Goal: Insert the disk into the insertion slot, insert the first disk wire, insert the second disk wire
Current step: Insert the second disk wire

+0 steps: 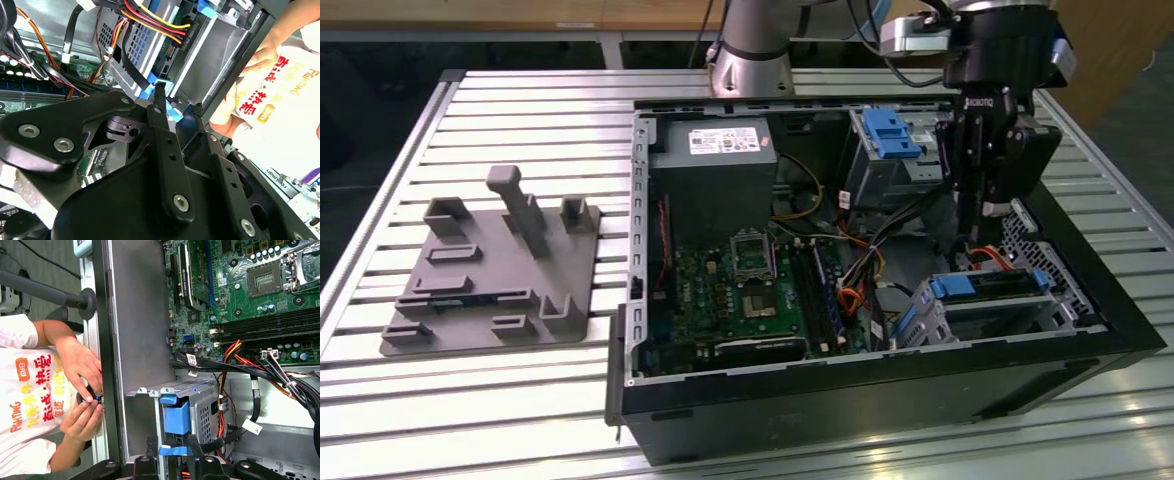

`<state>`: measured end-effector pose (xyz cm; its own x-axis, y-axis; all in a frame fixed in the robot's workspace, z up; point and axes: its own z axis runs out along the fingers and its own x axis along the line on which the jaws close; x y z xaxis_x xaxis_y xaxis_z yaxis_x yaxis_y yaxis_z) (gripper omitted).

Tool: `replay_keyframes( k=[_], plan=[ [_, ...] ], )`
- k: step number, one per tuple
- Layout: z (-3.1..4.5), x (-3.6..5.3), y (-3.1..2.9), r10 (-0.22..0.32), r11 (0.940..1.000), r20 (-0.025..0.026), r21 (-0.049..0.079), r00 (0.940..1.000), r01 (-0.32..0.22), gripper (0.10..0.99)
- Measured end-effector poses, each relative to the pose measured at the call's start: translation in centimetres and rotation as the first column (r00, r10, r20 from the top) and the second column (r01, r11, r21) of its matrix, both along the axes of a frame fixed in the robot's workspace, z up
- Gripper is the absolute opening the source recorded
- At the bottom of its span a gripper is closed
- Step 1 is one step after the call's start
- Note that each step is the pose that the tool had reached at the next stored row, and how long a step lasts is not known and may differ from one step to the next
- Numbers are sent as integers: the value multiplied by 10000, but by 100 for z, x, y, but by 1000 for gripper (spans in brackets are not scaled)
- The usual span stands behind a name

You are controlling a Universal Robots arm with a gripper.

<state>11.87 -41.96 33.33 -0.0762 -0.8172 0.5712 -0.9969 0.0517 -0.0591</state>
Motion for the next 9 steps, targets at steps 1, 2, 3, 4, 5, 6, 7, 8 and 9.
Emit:
replay_keyframes(
  k=[1, 2, 3, 4, 5, 6, 7, 8, 9],
  plan=[
    [-1, 0, 0, 0, 10000, 0, 2, 10000, 0, 361],
    [-2, 0, 1, 0, 10000, 0, 2, 10000, 0, 345],
    [-3, 0, 1, 1, 10000, 1, 2, 10000, -1, 345],
    [-3, 0, 2, 1, 10000, 0, 1, 10000, -1, 278],
    [-4, 0, 2, 1, 10000, 0, 1, 10000, -1, 216],
    [-4, 0, 2, 1, 10000, 0, 1, 10000, -1, 216],
    [-5, 0, 2, 2, 10000, 1, 1, 10000, -2, 216],
    [-6, 0, 2, 2, 10000, 0, 1, 10000, -2, 157],
    [-6, 0, 2, 2, 10000, 0, 1, 10000, -2, 157]
  ],
)
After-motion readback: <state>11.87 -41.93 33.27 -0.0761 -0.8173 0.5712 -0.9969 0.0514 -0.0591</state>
